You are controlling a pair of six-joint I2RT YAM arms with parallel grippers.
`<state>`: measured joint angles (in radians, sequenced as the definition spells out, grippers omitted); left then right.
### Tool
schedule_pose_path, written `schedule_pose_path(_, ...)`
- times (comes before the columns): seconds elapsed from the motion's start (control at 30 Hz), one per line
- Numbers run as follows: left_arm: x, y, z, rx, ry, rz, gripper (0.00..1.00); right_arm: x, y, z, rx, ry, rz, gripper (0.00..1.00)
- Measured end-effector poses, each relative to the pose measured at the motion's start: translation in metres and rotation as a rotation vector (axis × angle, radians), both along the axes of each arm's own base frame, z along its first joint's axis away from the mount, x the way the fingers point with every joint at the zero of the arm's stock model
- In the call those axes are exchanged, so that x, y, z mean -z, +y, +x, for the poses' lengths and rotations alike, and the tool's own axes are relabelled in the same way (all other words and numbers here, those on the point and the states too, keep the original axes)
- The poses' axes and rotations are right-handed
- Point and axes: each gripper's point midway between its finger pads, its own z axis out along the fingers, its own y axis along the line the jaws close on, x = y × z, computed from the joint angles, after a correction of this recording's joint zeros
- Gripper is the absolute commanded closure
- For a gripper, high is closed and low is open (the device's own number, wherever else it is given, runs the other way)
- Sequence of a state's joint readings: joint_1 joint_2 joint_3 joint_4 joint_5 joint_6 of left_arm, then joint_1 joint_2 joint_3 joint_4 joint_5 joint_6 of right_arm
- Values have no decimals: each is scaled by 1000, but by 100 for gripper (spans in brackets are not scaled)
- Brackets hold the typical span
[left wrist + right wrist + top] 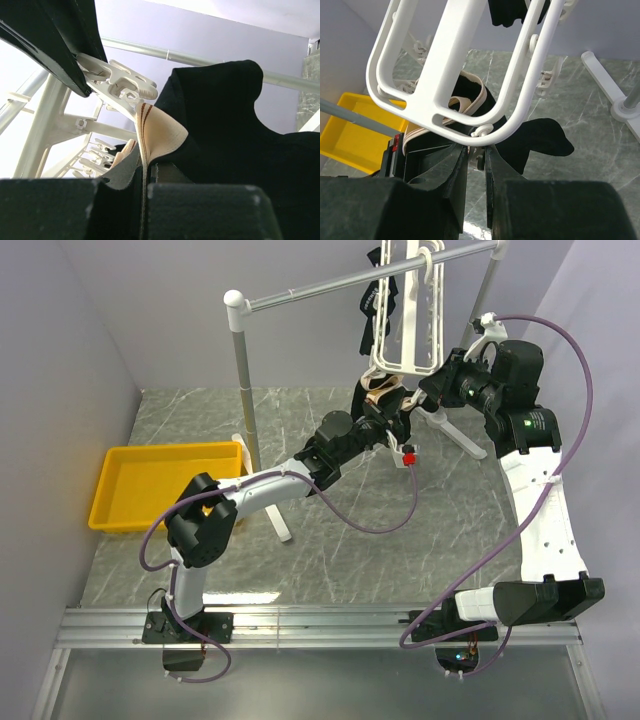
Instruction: Clip the underwear to the hanger
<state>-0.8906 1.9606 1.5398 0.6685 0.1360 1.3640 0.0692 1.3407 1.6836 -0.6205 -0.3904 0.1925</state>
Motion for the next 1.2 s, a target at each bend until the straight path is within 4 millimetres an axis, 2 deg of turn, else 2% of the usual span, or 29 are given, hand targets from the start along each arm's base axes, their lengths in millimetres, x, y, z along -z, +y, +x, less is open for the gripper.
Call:
schedule_pose_path(0.53,0,-8,-8,29,21,-12,100,1,0,1,0,3,0,100)
schedule_pose_path(0.87,-22,-9,-9,31,20,-51,100,1,0,1,-1,2,-2,100)
schedule_pose_path(1.2,-22,-10,-9,33,31,-48,100,2,0,1,-4,2,-3,100)
